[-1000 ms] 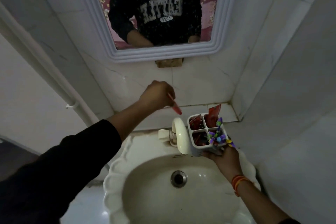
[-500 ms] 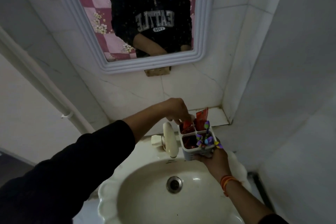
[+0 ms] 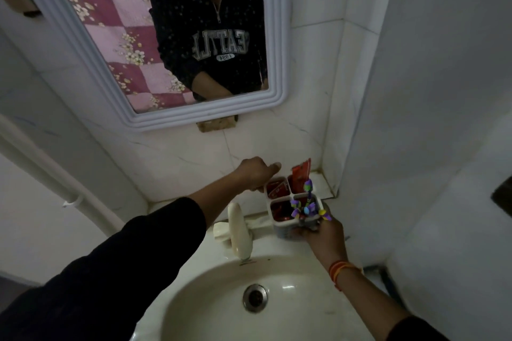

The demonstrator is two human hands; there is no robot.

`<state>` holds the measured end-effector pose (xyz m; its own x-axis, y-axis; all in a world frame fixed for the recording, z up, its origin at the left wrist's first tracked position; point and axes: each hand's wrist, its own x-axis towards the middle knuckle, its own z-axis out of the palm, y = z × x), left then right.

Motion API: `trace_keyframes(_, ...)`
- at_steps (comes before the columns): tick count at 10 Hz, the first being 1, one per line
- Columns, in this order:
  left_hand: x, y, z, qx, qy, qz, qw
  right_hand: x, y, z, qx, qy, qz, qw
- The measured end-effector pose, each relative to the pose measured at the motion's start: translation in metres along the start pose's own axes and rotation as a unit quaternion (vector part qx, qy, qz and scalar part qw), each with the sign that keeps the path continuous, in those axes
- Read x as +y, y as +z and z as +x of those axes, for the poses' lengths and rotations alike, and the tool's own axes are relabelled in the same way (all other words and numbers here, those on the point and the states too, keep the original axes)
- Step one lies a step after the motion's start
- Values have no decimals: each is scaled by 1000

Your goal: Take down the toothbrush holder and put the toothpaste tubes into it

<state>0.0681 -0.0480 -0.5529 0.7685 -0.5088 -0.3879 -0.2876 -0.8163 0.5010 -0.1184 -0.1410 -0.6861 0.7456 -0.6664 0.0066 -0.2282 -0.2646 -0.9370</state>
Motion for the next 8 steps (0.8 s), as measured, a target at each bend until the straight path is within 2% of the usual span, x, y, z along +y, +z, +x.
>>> trace_keyframes(1,13,4,24,35,-35,-157,986,-10,-15,36,11,5,-26,1000)
trace_keyframes(2,21,15,49,53,-70,-283,955,-13,-24,66,9,21,-25,999)
trace_keyframes(4,24,33,73,71,-89,-401,909,2,-24,103,3,71,-45,996)
trace_keyframes(6,23,37,58,63,-82,-439,893,-4,-23,99,-4,76,-41,996)
trace_keyframes(7,27,35,33,90,-70,-359,926,-3,-23,86,-5,78,-38,996)
trace_keyframes(8,32,24,-6,130,-50,-253,957,-11,-25,68,-13,122,-60,991)
